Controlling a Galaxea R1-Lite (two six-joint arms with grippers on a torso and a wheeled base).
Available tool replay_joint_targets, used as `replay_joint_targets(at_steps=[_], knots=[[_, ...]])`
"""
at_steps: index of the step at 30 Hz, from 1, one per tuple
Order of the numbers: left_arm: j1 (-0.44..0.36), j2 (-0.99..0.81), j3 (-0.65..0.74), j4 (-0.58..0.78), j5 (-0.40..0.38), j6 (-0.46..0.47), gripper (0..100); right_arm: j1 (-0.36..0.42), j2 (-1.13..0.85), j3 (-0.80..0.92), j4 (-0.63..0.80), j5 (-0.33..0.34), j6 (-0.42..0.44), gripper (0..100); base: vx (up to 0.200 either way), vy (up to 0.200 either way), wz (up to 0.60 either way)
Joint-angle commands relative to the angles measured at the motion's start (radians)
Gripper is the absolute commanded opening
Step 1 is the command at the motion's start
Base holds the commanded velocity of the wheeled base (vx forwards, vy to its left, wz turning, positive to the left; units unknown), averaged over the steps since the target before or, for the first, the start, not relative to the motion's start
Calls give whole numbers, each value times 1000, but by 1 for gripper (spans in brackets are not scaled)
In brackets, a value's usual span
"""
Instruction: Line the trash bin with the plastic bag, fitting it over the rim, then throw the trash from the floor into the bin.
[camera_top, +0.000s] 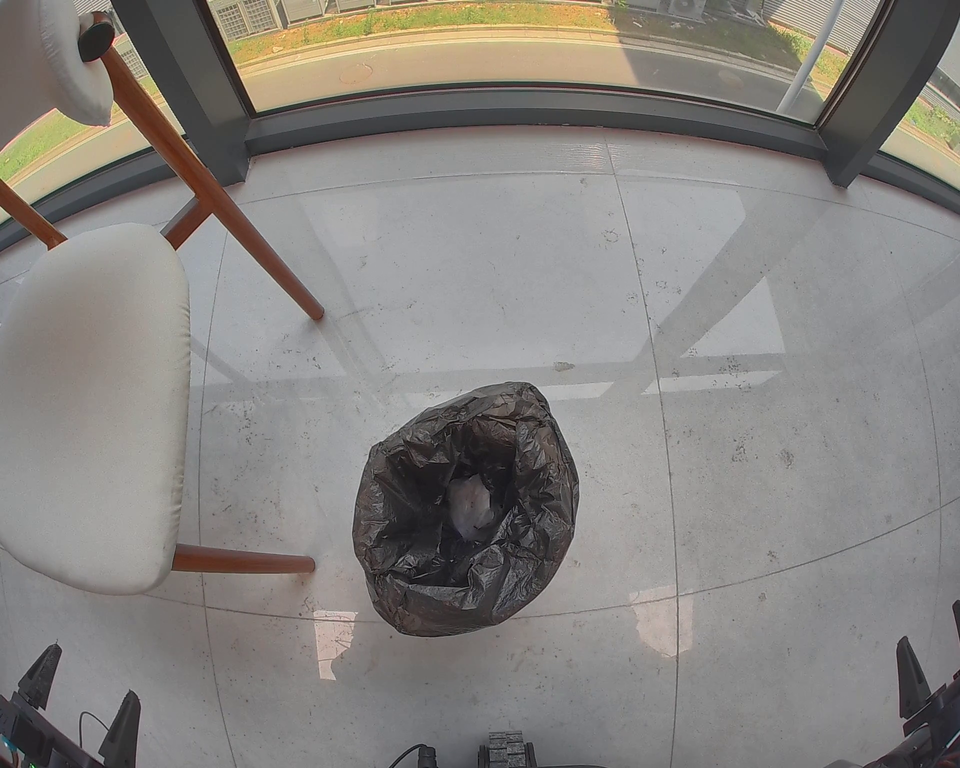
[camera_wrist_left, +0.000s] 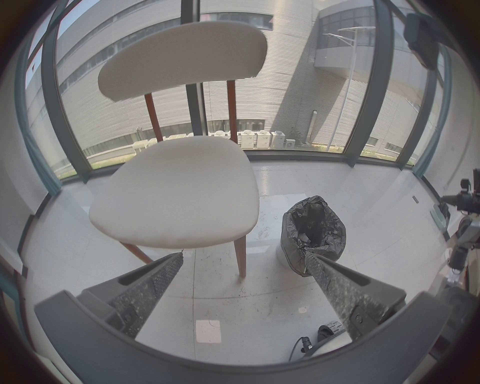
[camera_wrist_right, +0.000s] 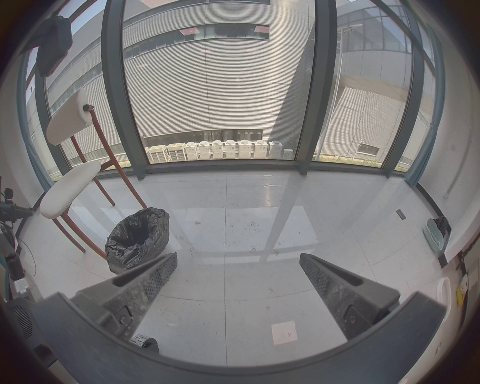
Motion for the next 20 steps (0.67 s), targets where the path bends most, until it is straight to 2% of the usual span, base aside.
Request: replay_joint_targets(at_steps=[1, 9, 16, 20], knots=[[25, -61, 15, -2, -27, 33, 100, 8, -47, 18, -2, -2, -3, 100, 0, 0, 0], [27, -61, 15, 1, -22, -2, 100, 8, -47, 18, 0, -2, 2, 100, 0, 0, 0], [27, -59, 15, 0, 33, -18, 100, 6, -47, 18, 0, -2, 1, 100, 0, 0, 0], [27, -59, 15, 0, 38, -22, 100, 6, -47, 18, 1, -2, 2, 100, 0, 0, 0]])
